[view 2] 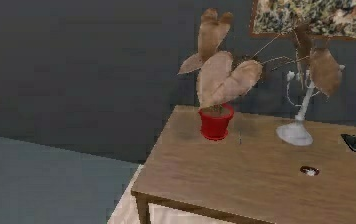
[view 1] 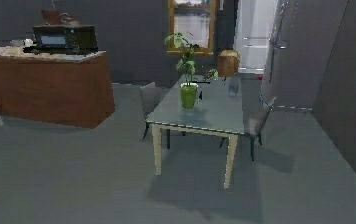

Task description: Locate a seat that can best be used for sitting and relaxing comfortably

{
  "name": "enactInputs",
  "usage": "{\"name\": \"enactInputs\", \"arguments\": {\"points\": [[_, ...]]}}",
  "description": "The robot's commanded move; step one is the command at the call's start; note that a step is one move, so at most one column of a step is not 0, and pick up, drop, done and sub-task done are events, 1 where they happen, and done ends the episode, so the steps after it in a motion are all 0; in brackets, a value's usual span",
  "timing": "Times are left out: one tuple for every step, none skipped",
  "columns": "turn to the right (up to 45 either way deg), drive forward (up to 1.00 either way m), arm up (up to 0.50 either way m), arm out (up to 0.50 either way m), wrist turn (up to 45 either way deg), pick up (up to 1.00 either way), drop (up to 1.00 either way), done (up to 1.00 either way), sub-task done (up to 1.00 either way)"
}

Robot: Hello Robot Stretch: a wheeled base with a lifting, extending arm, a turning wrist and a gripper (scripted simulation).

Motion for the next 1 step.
{"name": "enactInputs", "arguments": {"points": [[-21.0,0.0,0.0,0.0,0.0,0.0,0.0,0.0,0.0]]}}
